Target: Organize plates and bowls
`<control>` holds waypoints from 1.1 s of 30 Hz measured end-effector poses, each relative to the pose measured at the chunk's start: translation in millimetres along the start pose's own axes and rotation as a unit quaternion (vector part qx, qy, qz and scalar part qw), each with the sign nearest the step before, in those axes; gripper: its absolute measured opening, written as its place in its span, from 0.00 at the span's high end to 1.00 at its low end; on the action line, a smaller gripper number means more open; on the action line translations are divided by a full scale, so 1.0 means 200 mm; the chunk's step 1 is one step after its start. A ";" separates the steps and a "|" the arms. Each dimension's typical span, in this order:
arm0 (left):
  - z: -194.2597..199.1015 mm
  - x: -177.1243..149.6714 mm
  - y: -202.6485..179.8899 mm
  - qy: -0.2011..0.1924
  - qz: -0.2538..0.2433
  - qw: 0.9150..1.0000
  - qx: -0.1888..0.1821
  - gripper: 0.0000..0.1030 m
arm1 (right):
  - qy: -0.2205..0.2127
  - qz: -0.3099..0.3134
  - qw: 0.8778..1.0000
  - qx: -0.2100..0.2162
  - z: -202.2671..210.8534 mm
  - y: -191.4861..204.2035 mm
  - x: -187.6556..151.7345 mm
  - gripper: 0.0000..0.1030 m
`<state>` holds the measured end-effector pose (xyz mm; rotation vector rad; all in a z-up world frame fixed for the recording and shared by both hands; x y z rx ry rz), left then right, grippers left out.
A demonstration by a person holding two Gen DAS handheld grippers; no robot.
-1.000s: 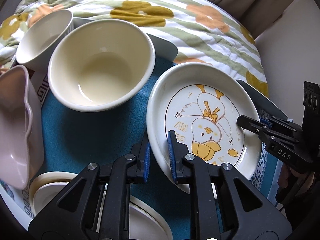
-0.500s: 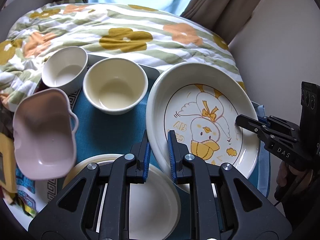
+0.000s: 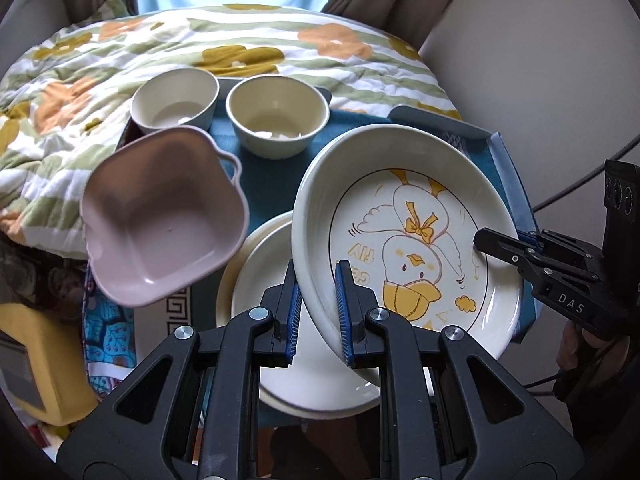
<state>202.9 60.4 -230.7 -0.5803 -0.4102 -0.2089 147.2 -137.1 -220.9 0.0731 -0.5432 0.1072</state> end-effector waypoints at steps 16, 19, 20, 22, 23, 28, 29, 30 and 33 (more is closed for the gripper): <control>-0.17 -0.27 0.16 0.046 0.003 0.999 0.005 0.86 | 0.045 -0.023 0.998 -0.033 -0.14 0.13 -0.27 0.84; -0.20 -0.26 0.15 0.049 -0.001 0.999 0.013 0.86 | 0.046 -0.021 0.998 -0.036 -0.16 0.12 -0.27 0.84; -0.21 -0.25 0.15 0.050 -0.002 0.999 0.015 0.86 | 0.047 -0.019 0.998 -0.037 -0.16 0.13 -0.26 0.84; -0.22 -0.25 0.15 0.052 -0.003 0.998 0.021 0.86 | 0.048 -0.017 0.998 -0.038 -0.17 0.12 -0.26 0.84; -0.23 -0.25 0.15 0.052 -0.003 0.998 0.024 0.86 | 0.047 -0.016 0.998 -0.038 -0.17 0.12 -0.26 0.84; -0.28 -0.25 0.15 0.061 -0.009 0.997 0.048 0.86 | 0.047 -0.004 0.998 -0.038 -0.18 0.13 -0.26 0.84; -0.29 -0.25 0.15 0.063 -0.011 0.997 0.053 0.86 | 0.048 -0.001 0.998 -0.038 -0.19 0.13 -0.26 0.84; -0.29 -0.25 0.15 0.065 -0.012 0.996 0.057 0.86 | 0.048 0.001 0.998 -0.038 -0.19 0.14 -0.26 0.84; -0.30 -0.25 0.13 0.063 -0.022 0.995 0.071 0.85 | 0.048 0.009 0.998 -0.040 -0.20 0.14 -0.25 0.84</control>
Point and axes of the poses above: each gripper's, at about its wrist camera, not at the fingertips, and z roughly against the way its jaws point, y to its left, x to its top, the point moved 1 cm from there along -z, roughly the way its jaws point, and after that the axes turned 15 degrees about -x, right-handed, at the moved point
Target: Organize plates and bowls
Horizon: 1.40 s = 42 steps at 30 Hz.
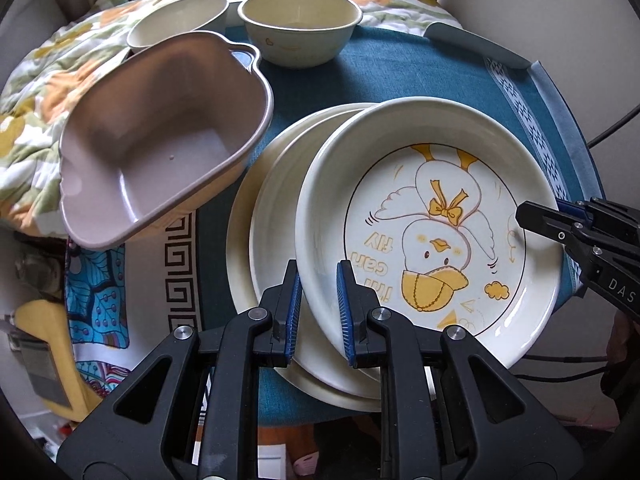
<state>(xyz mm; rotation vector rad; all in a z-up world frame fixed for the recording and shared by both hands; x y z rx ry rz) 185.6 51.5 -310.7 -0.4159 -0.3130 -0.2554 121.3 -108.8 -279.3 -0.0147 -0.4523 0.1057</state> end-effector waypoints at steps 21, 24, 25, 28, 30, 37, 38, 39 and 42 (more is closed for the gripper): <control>-0.02 0.02 -0.10 0.010 -0.067 0.990 0.120 0.83 | -0.006 0.061 0.998 -0.023 -0.03 0.07 0.03 0.84; -0.03 0.02 -0.11 0.011 -0.068 0.990 0.124 0.83 | -0.007 0.064 0.998 -0.025 -0.03 0.07 0.03 0.84; -0.03 0.02 -0.11 0.012 -0.068 0.990 0.125 0.83 | -0.007 0.064 0.998 -0.026 -0.03 0.07 0.03 0.84; -0.04 0.02 -0.13 0.015 -0.075 0.987 0.138 0.83 | -0.006 0.064 0.998 -0.025 -0.04 0.07 0.04 0.84; -0.04 0.02 -0.14 0.016 -0.080 0.986 0.147 0.83 | -0.004 0.063 0.998 -0.024 -0.04 0.07 0.04 0.84; -0.03 0.02 -0.16 0.019 -0.084 0.984 0.158 0.83 | -0.001 0.065 0.997 -0.028 -0.05 0.08 0.04 0.84; -0.03 0.02 -0.16 0.020 -0.086 0.983 0.160 0.83 | -0.001 0.066 0.997 -0.028 -0.05 0.08 0.04 0.84; -0.03 0.01 -0.16 0.019 -0.087 0.983 0.163 0.83 | 0.000 0.067 0.997 -0.029 -0.06 0.08 0.04 0.84; -0.03 0.01 -0.16 0.018 -0.087 0.981 0.170 0.83 | 0.006 0.073 0.997 -0.031 -0.07 0.09 0.04 0.84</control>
Point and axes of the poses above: each gripper's, at about its wrist camera, not at the fingertips, and z roughly against the way its jaws point, y to its left, x to its top, the point moved 1 cm from there along -z, roughly the way its jaws point, and after that the axes turned 15 degrees about -x, right-handed, at the moved point
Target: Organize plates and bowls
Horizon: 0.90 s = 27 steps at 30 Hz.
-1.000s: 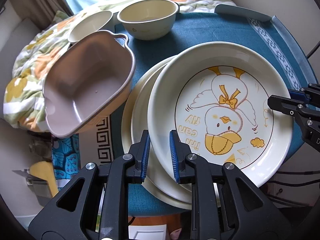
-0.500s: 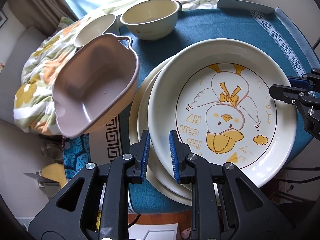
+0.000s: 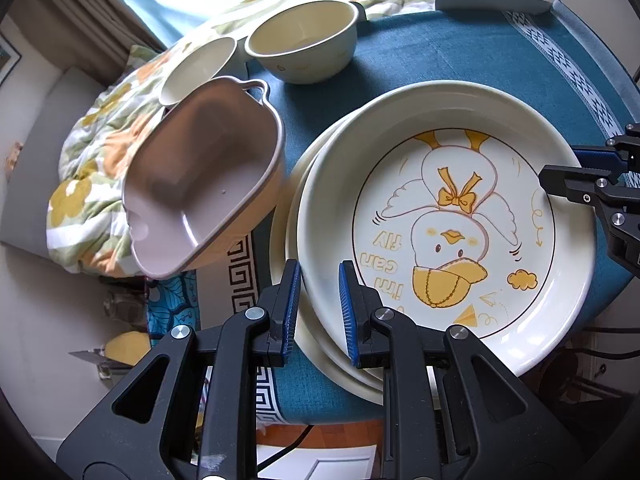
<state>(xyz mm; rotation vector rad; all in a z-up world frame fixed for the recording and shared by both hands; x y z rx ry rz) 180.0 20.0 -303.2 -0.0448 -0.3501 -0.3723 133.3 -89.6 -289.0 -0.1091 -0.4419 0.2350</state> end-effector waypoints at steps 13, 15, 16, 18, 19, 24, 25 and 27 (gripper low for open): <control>0.06 0.03 0.05 -0.011 0.023 1.000 -0.018 0.83 | -0.007 -0.005 1.000 0.005 0.02 -0.01 0.01 0.84; 0.14 0.05 0.07 -0.032 0.036 0.999 -0.016 0.81 | -0.026 -0.019 0.999 0.019 0.08 -0.04 0.04 0.84; 0.19 0.07 0.09 -0.044 0.044 0.998 -0.015 0.71 | -0.033 -0.025 0.999 0.028 0.11 -0.06 0.07 0.84; 0.30 0.09 0.13 -0.078 0.069 0.995 -0.008 0.26 | -0.043 -0.032 0.998 0.043 0.16 -0.08 0.12 0.73; 0.36 0.09 0.16 -0.100 0.082 0.992 -0.002 0.00 | -0.051 -0.033 0.997 0.051 0.18 -0.09 0.15 0.47; 0.56 0.10 0.31 -0.162 0.144 0.976 -0.014 0.00 | -0.085 -0.014 0.993 0.085 0.28 -0.09 0.31 0.00; 0.57 0.09 0.36 -0.165 0.159 0.973 -0.020 0.00 | -0.084 -0.003 0.993 0.082 0.28 -0.08 0.35 0.00; 0.57 0.08 0.46 -0.162 0.188 0.968 -0.029 0.01 | -0.091 0.015 0.993 0.077 0.28 -0.03 0.43 0.00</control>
Point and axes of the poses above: each gripper's, at about its wrist camera, not at the fingertips, and z roughly against the way its jaws point, y to its left, x to its top, the point moved 1 cm from there along -z, roughly the way its jaws point, and after that the axes turned 15 degrees about -x, right-handed, at the moved point
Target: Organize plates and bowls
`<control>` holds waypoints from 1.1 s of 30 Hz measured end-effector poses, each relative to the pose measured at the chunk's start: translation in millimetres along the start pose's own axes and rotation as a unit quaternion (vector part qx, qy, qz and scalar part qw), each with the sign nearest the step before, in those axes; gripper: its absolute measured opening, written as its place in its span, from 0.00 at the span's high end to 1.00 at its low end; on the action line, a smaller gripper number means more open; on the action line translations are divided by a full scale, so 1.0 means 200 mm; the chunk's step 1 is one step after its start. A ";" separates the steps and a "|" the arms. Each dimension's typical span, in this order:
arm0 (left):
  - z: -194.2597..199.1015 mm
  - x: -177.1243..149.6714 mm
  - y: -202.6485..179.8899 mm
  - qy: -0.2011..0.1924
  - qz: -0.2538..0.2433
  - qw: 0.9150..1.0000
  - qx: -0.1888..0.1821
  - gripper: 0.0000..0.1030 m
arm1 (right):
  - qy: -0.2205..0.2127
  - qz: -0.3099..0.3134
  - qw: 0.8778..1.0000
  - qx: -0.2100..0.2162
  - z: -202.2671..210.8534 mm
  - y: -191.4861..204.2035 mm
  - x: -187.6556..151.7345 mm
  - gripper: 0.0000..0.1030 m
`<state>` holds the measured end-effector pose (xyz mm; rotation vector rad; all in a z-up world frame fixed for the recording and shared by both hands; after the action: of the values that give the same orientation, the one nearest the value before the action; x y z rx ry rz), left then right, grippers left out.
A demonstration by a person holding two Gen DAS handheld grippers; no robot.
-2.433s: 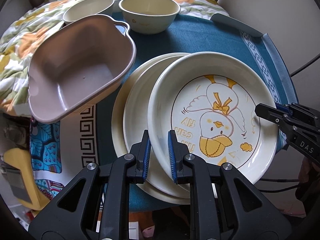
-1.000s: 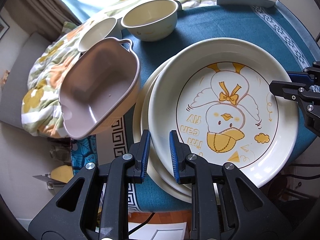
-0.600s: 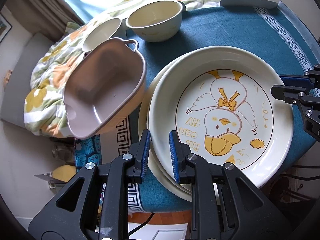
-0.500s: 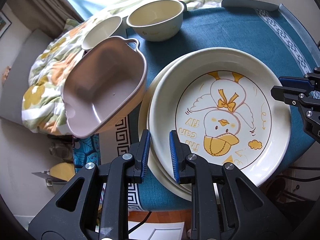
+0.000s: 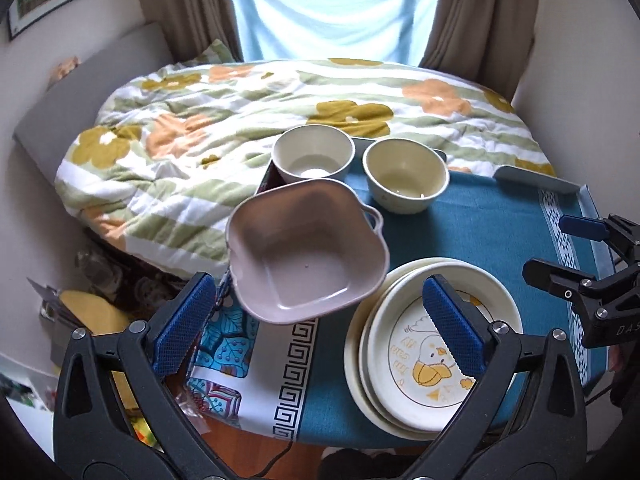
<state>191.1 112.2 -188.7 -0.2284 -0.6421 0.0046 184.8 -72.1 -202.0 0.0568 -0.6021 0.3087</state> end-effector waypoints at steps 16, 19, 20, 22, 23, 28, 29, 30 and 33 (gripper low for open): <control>-0.42 -0.13 0.59 0.089 0.195 0.968 -0.133 0.45 | 0.072 0.036 0.996 0.049 -0.53 0.41 0.22 0.24; -0.51 -0.13 0.61 0.105 0.198 0.966 -0.131 0.52 | 0.096 0.032 0.993 0.063 -0.63 0.45 0.22 0.36; -0.53 -0.12 0.62 0.108 0.199 0.965 -0.133 0.56 | 0.102 0.027 0.992 0.070 -0.65 0.46 0.21 0.41; -0.57 -0.11 0.64 0.114 0.198 0.965 -0.131 0.67 | 0.109 0.026 0.991 0.073 -0.69 0.48 0.21 0.46; -0.59 -0.10 0.65 0.117 0.196 0.965 -0.126 0.73 | 0.111 0.028 0.991 0.072 -0.70 0.49 0.21 0.49; -0.64 -0.07 0.66 0.131 0.173 0.970 -0.106 0.84 | 0.115 0.023 0.991 0.070 -0.75 0.49 0.22 0.67; -0.64 -0.07 0.66 0.133 0.170 0.971 -0.103 0.88 | 0.119 0.022 0.990 0.073 -0.76 0.49 0.22 0.76; -0.65 -0.07 0.67 0.133 0.168 0.971 -0.105 0.90 | 0.124 0.021 0.989 0.076 -0.77 0.49 0.22 0.77; -0.65 -0.06 0.68 0.132 0.160 0.973 -0.104 0.92 | 0.125 0.019 0.989 0.073 -0.78 0.50 0.21 0.83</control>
<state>267.8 215.9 -325.5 -0.5246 -0.3349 0.2145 272.6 56.2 -310.5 0.1454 -0.3312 0.3894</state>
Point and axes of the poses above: each gripper's, at about its wrist camera, not at the fingertips, and z roughly against the way its jaws point, y to its left, x to its top, the point moved 1 cm from there along -z, roughly the way its jaws point, and after that the axes turned 15 degrees about -x, right-handed, at the moved point
